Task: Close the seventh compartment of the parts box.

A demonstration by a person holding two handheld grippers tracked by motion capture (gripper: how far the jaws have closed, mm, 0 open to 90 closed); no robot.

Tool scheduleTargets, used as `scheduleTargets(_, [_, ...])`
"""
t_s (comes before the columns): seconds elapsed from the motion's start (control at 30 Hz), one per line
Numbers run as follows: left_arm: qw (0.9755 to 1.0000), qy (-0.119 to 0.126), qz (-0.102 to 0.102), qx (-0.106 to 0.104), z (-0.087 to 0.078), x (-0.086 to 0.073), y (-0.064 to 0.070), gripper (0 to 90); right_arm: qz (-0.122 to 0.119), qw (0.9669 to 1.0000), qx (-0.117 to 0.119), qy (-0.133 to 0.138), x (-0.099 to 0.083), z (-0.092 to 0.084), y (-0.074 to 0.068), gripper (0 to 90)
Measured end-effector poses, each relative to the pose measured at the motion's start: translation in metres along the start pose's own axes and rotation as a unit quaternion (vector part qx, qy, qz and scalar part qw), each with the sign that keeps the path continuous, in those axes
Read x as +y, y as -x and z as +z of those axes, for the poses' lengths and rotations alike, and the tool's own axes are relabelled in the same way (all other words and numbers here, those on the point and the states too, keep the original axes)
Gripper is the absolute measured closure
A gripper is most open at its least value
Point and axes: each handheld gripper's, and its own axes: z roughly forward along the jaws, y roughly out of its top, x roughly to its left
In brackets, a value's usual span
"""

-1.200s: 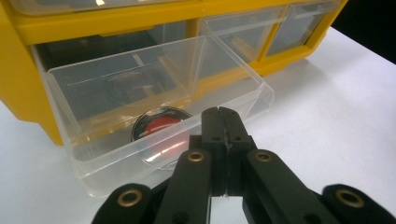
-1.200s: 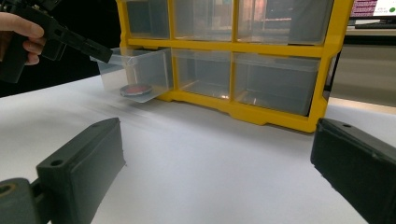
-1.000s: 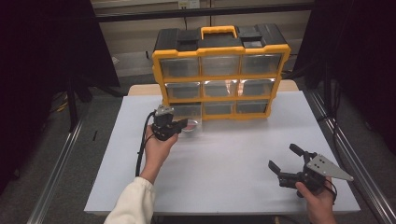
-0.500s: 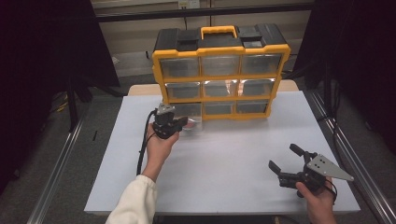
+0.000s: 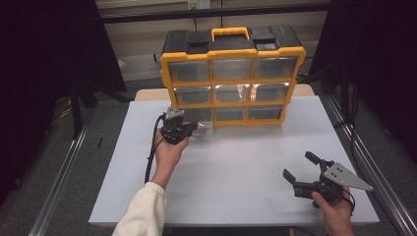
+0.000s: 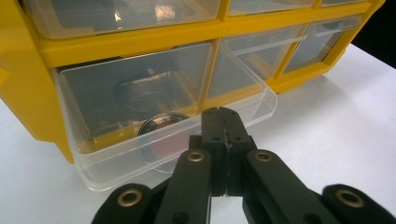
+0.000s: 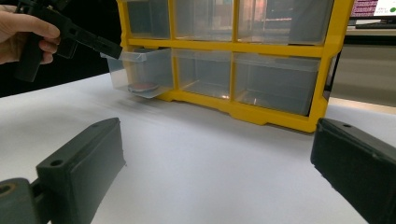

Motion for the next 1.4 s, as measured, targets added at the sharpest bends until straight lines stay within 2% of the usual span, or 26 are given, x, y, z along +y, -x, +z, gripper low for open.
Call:
scheduleTargets(0.47, [0.9999,0.002,-0.003,0.013,0.005,0.003,0.000,90.0,0.000,1.0000,-0.001,-0.001,0.000,0.000,0.000,2.0])
scheduleTargets(0.53, [0.9999,0.007,-0.010,0.010,0.006,0.003,0.000,90.0,0.000,1.0000,-0.001,-0.001,0.000,-0.001,0.000,2.0])
scheduleTargets(0.57, [0.9999,0.005,-0.006,0.011,0.006,0.003,0.000,90.0,0.000,1.0000,-0.001,-0.002,0.000,-0.001,0.000,2.0])
scheduleTargets(1.4, [0.9996,0.009,-0.007,0.027,0.013,0.005,0.000,90.0,-0.001,1.0000,0.001,0.000,0.000,-0.001,0.000,2.0])
